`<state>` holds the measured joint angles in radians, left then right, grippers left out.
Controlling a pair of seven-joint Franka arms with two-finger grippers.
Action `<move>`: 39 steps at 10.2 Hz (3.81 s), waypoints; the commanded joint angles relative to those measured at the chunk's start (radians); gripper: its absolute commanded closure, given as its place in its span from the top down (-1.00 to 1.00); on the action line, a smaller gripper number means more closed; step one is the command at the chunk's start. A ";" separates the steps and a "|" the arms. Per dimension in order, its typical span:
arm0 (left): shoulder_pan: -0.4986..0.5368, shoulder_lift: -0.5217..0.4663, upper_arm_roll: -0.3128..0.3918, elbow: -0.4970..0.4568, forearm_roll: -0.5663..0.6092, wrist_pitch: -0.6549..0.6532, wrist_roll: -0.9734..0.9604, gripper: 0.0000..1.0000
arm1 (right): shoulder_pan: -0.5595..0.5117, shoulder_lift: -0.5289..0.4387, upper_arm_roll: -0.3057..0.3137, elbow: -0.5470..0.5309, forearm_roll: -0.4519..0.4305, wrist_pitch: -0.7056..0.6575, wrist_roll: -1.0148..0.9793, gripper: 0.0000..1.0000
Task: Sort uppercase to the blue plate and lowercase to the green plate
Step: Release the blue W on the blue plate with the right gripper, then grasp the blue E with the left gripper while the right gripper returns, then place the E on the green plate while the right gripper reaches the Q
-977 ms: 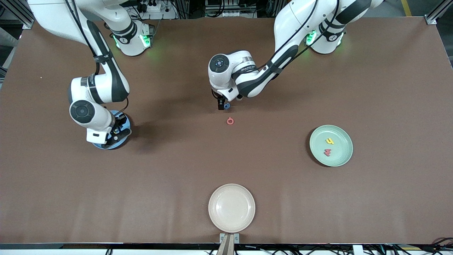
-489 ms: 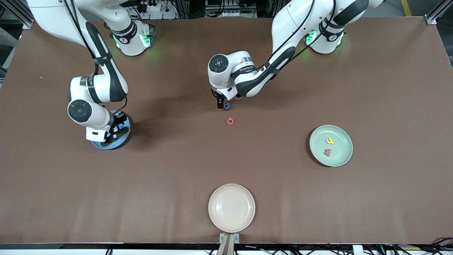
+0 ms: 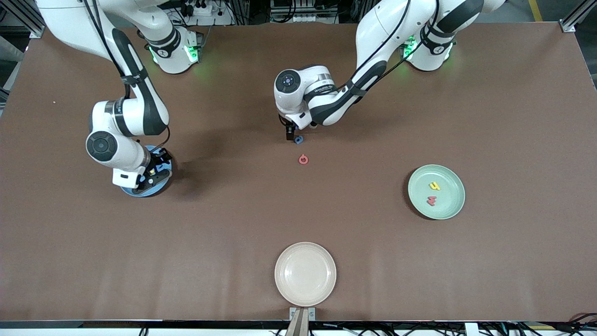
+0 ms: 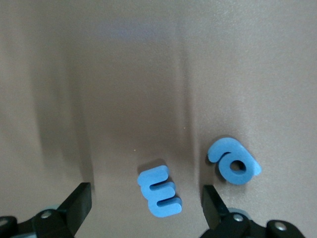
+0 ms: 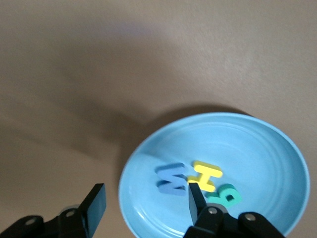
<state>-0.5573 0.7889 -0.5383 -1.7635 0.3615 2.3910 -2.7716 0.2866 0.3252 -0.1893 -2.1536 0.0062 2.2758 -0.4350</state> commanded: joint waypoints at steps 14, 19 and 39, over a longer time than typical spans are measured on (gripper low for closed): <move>-0.039 -0.026 0.024 -0.030 0.169 0.013 -0.377 -1.00 | 0.089 -0.066 0.296 0.040 0.175 0.010 0.531 0.52; -0.021 -0.074 0.069 -0.025 0.168 -0.019 -0.382 -1.00 | 0.137 -0.049 0.309 0.052 0.179 0.070 0.594 0.52; 0.824 -0.254 0.031 -0.113 0.152 -0.140 0.193 1.00 | 0.339 0.438 0.435 0.547 -0.249 0.137 1.731 0.44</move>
<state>0.2467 0.5538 -0.4848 -1.8563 0.4933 2.2666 -2.5847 0.6208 0.7169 0.2402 -1.6719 -0.2102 2.4321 1.2391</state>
